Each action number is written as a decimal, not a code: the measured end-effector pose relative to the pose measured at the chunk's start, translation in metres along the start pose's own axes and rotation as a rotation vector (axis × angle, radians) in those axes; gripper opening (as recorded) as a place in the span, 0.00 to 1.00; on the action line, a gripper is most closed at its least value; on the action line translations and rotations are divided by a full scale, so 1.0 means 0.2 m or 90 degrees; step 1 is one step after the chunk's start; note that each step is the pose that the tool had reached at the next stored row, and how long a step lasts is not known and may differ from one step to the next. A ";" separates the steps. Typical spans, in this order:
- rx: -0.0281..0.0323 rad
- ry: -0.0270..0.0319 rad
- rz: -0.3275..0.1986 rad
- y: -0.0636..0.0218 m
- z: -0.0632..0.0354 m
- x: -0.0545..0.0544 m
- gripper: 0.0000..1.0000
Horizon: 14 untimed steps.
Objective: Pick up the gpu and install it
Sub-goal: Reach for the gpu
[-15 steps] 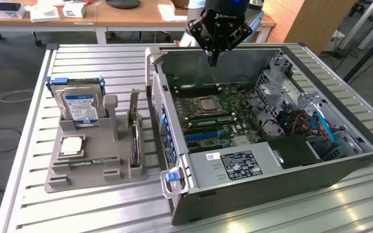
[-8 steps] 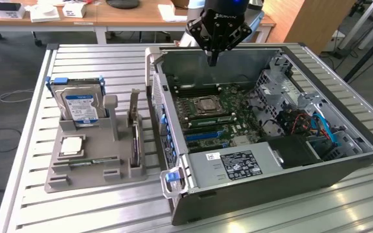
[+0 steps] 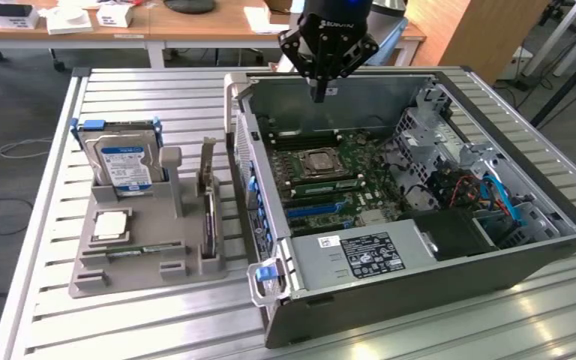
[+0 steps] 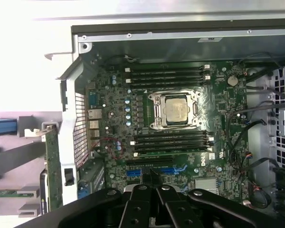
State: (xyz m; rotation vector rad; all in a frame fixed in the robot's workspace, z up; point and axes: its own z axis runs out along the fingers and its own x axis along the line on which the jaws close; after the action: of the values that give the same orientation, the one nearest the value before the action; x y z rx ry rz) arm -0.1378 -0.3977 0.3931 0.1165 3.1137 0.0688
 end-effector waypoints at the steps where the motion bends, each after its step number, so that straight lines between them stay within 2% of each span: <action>1: 0.0000 0.0000 0.000 0.000 0.000 0.01 0.11; 14: -0.0001 -0.0001 0.000 0.002 -0.001 0.19 0.11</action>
State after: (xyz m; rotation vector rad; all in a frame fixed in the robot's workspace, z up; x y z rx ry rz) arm -0.1749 -0.3945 0.3925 0.1166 3.1136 0.0690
